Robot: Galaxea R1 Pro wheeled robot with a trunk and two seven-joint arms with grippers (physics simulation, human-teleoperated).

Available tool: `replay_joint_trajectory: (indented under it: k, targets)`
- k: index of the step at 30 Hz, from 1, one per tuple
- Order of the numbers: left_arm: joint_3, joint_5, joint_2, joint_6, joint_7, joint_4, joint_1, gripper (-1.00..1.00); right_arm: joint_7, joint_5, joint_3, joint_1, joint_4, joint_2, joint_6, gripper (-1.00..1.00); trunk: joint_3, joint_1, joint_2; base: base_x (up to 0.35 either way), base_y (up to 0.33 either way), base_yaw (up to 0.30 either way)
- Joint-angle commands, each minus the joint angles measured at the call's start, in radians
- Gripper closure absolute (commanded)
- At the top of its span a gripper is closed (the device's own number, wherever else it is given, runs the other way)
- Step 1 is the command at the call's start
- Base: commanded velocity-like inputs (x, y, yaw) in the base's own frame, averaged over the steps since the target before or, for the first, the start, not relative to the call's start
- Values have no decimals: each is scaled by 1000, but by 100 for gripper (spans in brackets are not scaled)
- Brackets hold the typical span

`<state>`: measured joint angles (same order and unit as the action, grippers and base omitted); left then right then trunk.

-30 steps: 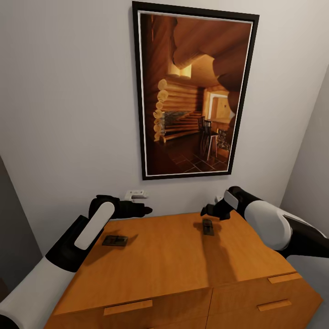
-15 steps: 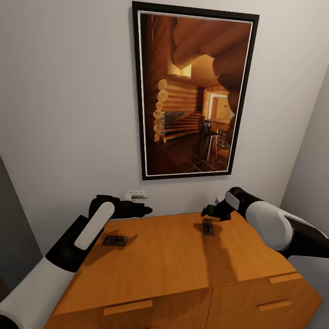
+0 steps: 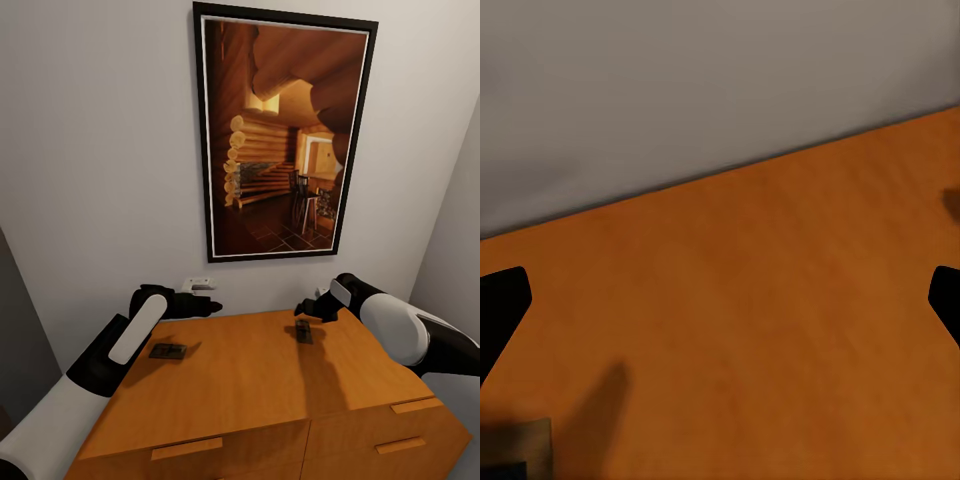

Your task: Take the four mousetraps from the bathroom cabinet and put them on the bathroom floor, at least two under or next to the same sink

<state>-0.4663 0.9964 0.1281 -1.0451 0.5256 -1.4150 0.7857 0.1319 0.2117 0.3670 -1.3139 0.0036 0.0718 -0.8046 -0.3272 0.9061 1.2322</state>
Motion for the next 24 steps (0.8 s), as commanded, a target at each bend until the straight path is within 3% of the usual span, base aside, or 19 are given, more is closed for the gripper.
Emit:
replay_joint_trajectory:
  k: [1,8,24]
  targets:
    - [-2,10,1,0,10,-1,1,-100,12,11,3,-1,0,1,-3,-100,-1,0,1,0,0,0]
    - [-2,10,1,0,10,0,1,-100,50,11,3,11,0,2,-1,-100,-1,0,1,0,0,0]
    - [-2,9,0,0,11,0,1,-100,51,17,2,62,0,2,1,-100,-1,0,1,0,0,0]
